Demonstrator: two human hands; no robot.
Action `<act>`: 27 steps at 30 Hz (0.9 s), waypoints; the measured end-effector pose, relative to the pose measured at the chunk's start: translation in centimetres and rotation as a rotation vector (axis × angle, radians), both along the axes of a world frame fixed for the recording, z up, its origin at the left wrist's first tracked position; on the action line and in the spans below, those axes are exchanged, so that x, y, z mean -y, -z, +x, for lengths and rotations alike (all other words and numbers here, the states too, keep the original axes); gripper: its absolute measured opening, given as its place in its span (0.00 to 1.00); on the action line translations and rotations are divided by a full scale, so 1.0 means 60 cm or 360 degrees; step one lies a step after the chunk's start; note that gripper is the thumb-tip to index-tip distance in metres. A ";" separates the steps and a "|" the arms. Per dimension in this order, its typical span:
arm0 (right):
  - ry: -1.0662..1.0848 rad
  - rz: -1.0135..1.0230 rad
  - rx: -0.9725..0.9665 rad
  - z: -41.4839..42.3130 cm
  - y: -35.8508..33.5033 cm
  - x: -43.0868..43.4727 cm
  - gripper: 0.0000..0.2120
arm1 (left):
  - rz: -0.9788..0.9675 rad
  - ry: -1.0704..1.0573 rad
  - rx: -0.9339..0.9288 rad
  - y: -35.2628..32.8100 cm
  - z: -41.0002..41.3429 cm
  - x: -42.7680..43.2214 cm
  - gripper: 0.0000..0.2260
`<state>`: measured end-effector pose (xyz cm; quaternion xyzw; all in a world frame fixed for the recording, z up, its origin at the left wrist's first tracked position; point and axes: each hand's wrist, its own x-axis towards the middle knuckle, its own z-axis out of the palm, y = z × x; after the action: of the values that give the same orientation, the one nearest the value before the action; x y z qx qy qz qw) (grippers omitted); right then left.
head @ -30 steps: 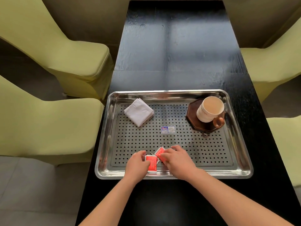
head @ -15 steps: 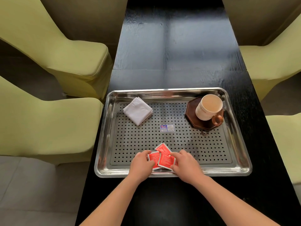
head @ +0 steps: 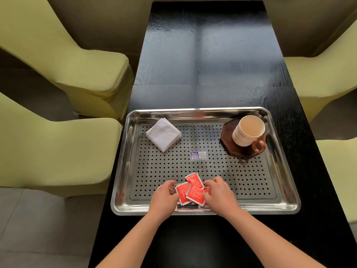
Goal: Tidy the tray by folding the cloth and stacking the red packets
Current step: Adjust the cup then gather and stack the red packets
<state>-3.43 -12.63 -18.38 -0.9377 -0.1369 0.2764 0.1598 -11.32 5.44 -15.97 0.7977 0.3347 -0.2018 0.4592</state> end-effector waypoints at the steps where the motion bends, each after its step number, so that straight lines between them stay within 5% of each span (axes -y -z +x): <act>1: 0.0010 0.0003 0.0016 0.005 0.000 0.001 0.18 | 0.0012 -0.0007 -0.0001 0.000 -0.001 -0.006 0.23; 13: 0.0038 0.0179 -0.0007 0.098 -0.036 -0.084 0.15 | -0.0016 -0.0206 0.0027 -0.001 0.033 -0.062 0.22; 19: 0.0246 0.0326 -0.0062 0.209 -0.041 -0.214 0.21 | -0.0281 -0.0670 0.0074 0.018 0.122 -0.109 0.26; 21: 0.0293 0.0266 -0.0062 0.231 -0.040 -0.231 0.20 | 0.0009 -0.0390 0.0060 0.015 0.133 -0.111 0.24; 24: 0.0226 0.0074 -0.0031 0.258 -0.022 -0.256 0.18 | 0.0906 0.0294 0.0048 0.035 0.115 -0.129 0.22; 27: 0.0164 -0.0030 -0.0006 0.273 -0.008 -0.278 0.19 | 0.1105 0.0687 -0.0018 0.069 0.087 -0.158 0.32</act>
<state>12.95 4.06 -17.87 -0.9445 -0.0855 0.2709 0.1652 -6.13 14.90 -20.12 0.9562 0.2102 -0.1730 0.1079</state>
